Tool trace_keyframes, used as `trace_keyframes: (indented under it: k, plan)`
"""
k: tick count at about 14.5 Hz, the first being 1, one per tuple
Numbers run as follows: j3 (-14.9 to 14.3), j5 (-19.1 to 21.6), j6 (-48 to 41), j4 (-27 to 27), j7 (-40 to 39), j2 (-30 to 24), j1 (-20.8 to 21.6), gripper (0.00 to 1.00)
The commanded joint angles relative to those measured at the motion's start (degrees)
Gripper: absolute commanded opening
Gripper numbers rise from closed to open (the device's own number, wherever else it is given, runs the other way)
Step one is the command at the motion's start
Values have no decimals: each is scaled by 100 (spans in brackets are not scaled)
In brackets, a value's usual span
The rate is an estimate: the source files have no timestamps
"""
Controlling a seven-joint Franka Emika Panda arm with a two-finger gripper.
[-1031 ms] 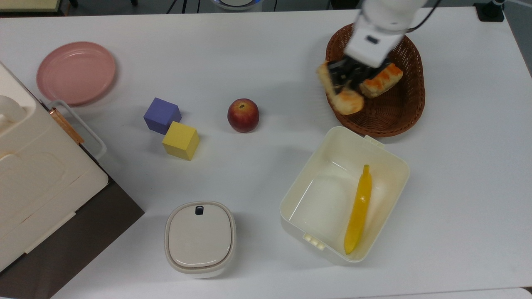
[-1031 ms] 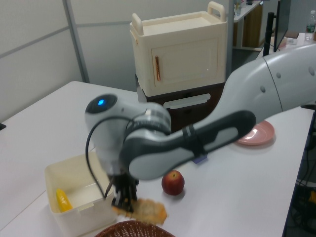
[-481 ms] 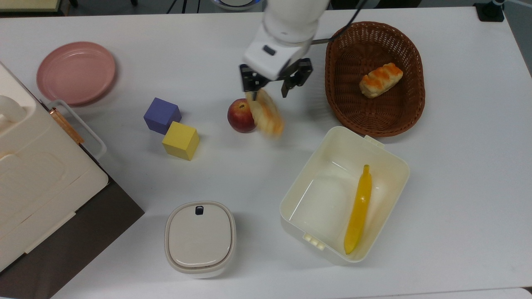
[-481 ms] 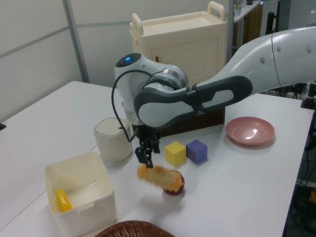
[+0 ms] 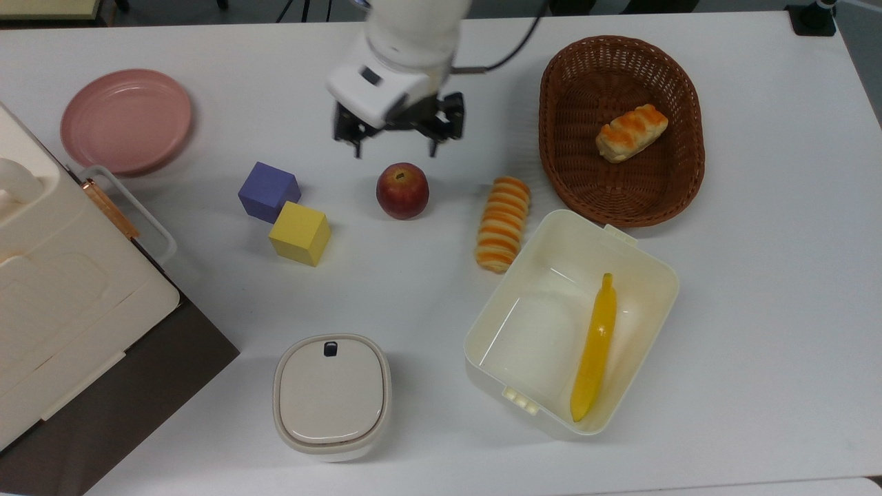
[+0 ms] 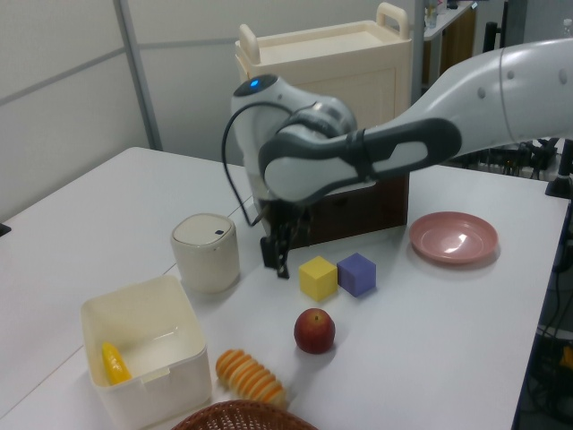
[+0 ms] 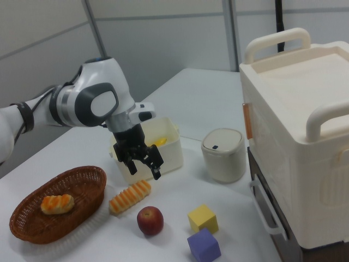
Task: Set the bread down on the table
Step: 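Open the gripper and raise it away from the bread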
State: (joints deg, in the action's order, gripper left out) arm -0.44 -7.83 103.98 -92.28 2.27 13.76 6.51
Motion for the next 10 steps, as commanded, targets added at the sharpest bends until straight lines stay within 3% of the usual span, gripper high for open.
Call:
trace_keyframes:
  k: [1,10]
  plan:
    - [9,27,-439,-80,-69,-636,-360,100]
    - [-17,871,-651,-71,-43,-1226,-801,100]
